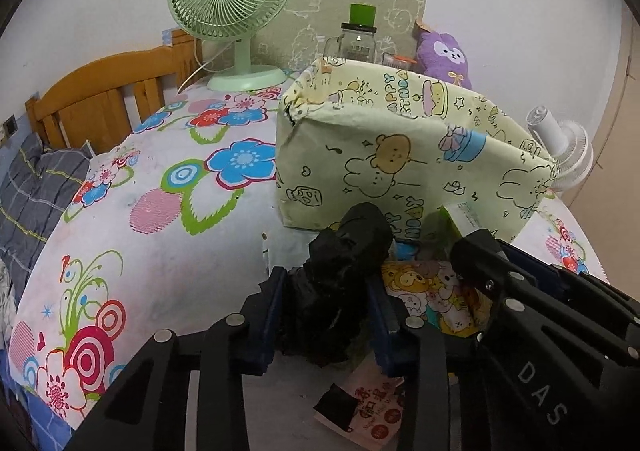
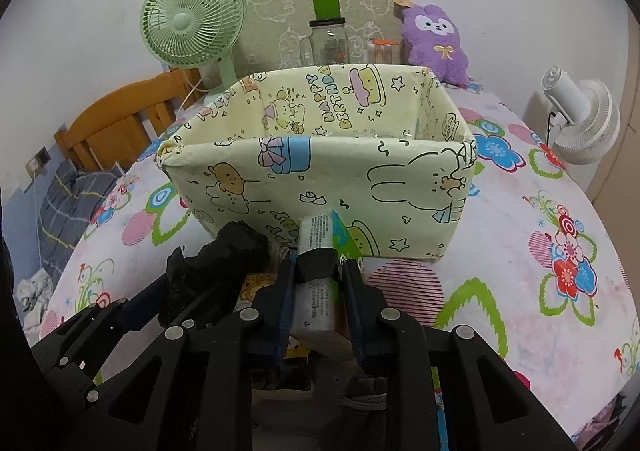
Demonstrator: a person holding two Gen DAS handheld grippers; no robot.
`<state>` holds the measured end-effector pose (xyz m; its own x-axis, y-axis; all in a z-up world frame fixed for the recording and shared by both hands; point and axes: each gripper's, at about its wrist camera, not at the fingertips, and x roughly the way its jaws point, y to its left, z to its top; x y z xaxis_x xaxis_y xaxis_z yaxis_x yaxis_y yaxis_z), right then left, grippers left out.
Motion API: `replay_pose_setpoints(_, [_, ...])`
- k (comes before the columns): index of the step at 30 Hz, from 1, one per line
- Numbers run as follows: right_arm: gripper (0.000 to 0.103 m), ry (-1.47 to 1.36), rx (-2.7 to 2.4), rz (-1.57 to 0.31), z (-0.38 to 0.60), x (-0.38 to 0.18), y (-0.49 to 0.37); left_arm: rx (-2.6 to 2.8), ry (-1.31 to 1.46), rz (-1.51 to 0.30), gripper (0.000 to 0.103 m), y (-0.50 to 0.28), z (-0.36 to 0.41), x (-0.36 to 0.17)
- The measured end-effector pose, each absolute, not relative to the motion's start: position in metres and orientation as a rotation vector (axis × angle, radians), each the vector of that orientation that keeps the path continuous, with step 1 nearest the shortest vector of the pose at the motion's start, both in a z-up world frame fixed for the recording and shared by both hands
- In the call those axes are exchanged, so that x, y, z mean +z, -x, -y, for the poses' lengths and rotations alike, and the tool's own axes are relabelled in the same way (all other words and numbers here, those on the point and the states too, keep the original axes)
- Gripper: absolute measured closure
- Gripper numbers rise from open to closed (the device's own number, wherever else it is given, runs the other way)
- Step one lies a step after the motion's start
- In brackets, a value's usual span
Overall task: Organize soft objects
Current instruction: 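Grasp the white-green carton with the right gripper while the left gripper grasps the black plastic bag, then lift and carry the black bag and carton over the fabric box with both grippers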
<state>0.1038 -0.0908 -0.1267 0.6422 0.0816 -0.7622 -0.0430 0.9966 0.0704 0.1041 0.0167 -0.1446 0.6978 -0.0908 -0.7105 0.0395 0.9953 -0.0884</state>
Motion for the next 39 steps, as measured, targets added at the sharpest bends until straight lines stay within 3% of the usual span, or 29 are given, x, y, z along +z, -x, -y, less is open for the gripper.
replay_pose_setpoints(39, [0.081,-0.115,0.097,-0.694,0.127,-0.037,-0.059,-0.081,0.019,-0.619,0.065,-0.060,0.028,-0.058])
